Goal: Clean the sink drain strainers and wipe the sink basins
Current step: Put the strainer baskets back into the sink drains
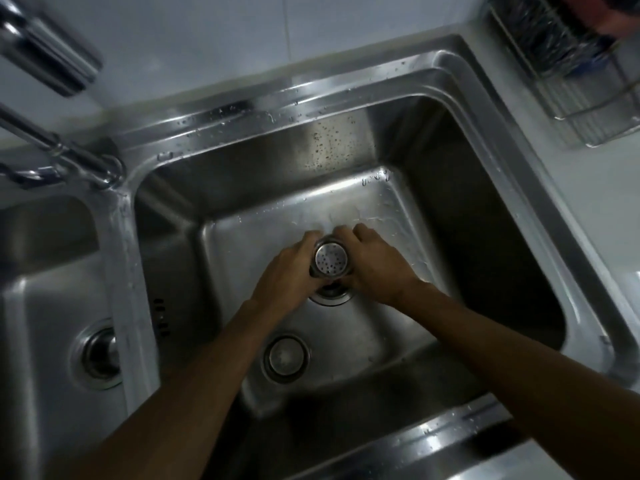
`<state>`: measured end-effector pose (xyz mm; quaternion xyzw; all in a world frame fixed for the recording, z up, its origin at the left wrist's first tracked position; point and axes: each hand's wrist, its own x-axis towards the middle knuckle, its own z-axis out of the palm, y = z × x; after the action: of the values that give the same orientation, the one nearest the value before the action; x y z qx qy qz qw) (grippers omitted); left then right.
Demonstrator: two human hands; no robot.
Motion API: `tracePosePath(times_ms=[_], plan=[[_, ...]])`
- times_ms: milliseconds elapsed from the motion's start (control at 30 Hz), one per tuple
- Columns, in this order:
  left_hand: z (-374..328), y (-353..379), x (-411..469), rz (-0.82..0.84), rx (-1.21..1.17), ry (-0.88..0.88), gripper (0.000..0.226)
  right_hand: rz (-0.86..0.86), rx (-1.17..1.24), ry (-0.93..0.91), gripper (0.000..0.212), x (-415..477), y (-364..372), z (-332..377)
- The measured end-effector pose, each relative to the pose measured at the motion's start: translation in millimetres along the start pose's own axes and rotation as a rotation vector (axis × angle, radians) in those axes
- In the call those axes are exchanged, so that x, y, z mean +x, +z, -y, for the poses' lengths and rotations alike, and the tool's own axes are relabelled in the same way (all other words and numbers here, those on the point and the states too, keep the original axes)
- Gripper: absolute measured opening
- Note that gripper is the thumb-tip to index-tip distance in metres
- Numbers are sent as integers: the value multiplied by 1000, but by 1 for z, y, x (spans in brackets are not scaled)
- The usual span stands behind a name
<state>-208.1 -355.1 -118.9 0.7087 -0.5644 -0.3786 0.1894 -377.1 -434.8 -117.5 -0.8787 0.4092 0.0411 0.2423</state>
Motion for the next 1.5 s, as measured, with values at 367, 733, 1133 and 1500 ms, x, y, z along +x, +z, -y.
tracePosePath(times_ms=[367,733,1133,1500], plan=[[6,35,-2,-26,366,-181,92,116,-221,-7,85,3,27,-7],[12,-4,-117,92,443,-333,107,287,-374,-443,110,-43,16,41],[7,8,-141,51,591,-342,62,283,-413,-456,75,-59,26,86],[-21,-98,-173,-397,361,-18,79,-15,-565,-359,83,-70,-111,170]])
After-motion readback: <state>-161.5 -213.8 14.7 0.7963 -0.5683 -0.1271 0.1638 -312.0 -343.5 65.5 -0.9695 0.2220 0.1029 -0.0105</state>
